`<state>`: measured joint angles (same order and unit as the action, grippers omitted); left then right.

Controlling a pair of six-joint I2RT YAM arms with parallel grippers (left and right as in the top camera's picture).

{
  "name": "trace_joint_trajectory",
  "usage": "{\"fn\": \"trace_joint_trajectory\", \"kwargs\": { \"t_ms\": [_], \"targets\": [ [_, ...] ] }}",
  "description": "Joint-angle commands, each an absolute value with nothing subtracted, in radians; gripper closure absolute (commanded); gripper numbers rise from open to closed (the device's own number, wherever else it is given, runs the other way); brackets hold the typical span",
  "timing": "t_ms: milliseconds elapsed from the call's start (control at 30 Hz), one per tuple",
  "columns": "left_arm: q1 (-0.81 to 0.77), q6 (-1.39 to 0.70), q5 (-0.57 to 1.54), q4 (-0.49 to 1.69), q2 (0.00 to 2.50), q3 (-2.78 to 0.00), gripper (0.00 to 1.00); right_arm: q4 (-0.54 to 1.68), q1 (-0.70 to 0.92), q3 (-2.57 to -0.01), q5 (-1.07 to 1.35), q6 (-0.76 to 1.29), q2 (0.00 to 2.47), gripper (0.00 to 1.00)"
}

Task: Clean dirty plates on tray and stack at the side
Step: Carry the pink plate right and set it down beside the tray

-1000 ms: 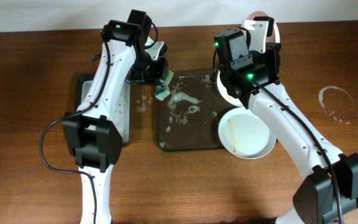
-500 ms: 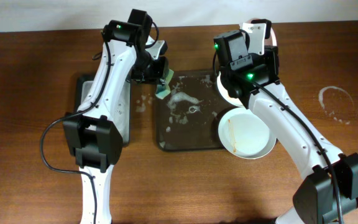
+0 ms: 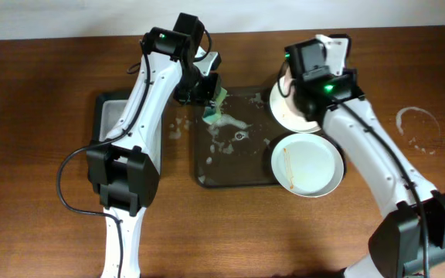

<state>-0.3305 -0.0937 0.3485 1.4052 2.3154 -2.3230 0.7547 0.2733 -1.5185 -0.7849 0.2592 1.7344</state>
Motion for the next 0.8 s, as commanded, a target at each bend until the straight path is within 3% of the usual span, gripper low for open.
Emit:
{"fn": "trace_joint_trajectory", "kwargs": {
  "t_ms": [0,267,567,767],
  "targets": [
    [-0.326,-0.089,0.34,1.399,2.289,-2.343,0.99,0.799,0.112,-1.524,-0.359,0.313,1.702,0.96],
    [-0.326,-0.088,0.34,1.399,2.289,-2.343,0.99,0.813,-0.299,-1.524,0.155,0.34,1.704,0.96],
    [-0.326,-0.088,0.34,1.396,2.288,-2.343,0.99,0.783,-0.633,-1.483,0.108,0.41,1.777,0.96],
    [-0.326,-0.089,0.34,1.388,2.289,-2.343,0.99,0.762,-0.726,-1.446,0.112,0.428,1.914,0.96]
  ]
}}
